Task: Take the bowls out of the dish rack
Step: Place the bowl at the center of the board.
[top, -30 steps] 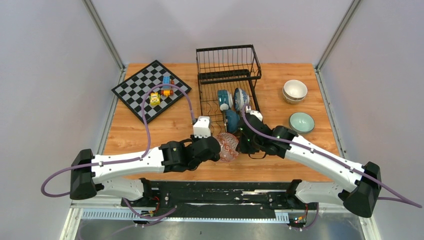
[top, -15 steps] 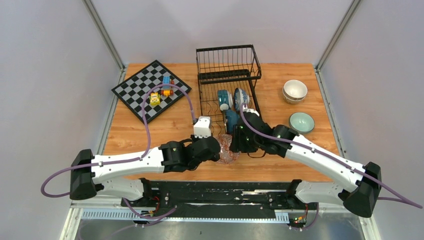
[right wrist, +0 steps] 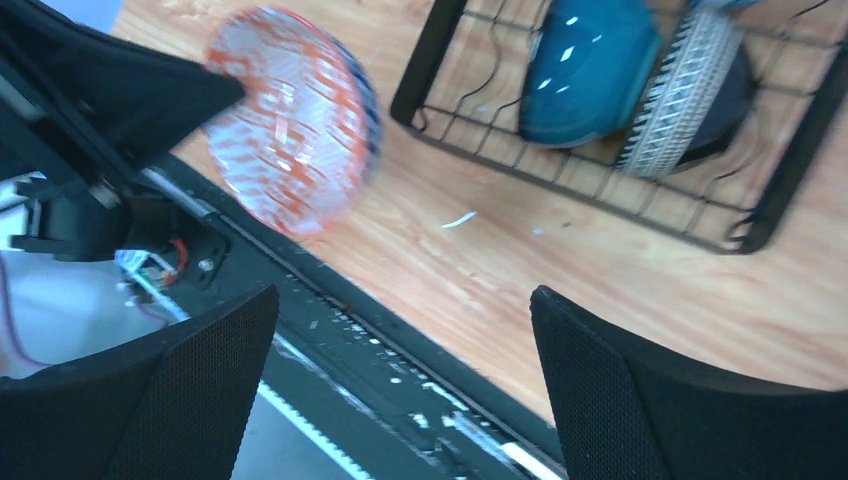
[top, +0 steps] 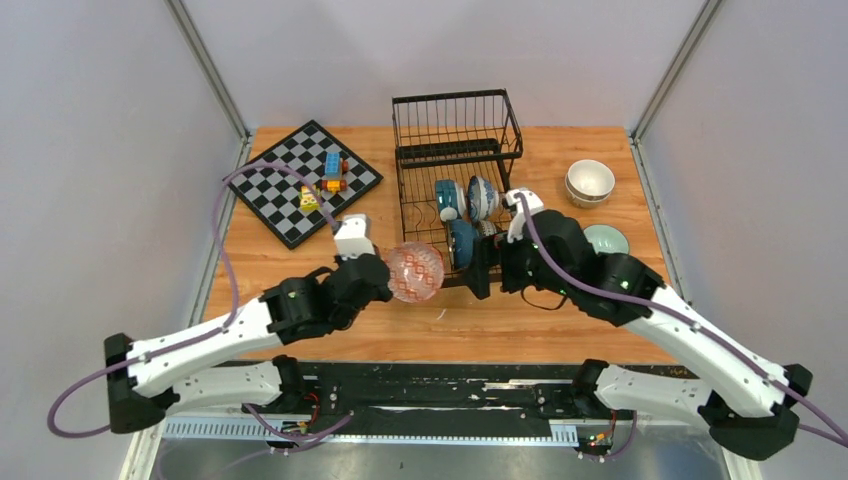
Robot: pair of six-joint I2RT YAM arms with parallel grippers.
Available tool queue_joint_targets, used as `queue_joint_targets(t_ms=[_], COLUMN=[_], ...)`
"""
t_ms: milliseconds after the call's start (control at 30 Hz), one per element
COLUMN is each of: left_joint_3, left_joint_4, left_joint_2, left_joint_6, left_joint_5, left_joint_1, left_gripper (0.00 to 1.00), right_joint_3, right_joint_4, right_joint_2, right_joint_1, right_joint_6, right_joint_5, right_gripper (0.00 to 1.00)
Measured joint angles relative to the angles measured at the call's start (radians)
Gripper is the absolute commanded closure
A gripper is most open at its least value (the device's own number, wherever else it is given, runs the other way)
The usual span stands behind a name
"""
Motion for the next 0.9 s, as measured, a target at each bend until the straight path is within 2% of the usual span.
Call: queue_joint_targets(t_ms=[133,233,400,567,900], left_joint_3=[-0.034,-0.066,-0.145,-0.238,-0.339], left_joint_4=[-0.053,-0.108,-0.138,-0.085,0.126], left_joint_2=[-0.143,-0.256,-0.359,-0.299,-0.095], left_joint_6=[0.022,0.032,0.032,0.023,-0.035], left_joint_5=[-0.027,-0.053,-0.041,0.072,0.266], left_joint_1=[0.094,0.186,0.330,0.489,0.708], left_gripper=[1.00,1.00,1.00,1.00,1.00], right_joint_3=[-0.023,-0.112,-0.264,-0.389,-0.528], right_joint_4=[0.013,0.054,0.096,0.146,0.195], right_joint_2=[-0.113,-0.218,-0.325,-0.354,-0.424], right_joint_1=[0.000,0.000,-0.001,-0.001,-0.001], right_joint_6=[-0.103,-0.155,-0.199,-0.206,-0.179], right_joint_5=[0.085,0.152,0.262,0.278,0.279], right_gripper=[0.01,0.01,0.01,0.01,0.01])
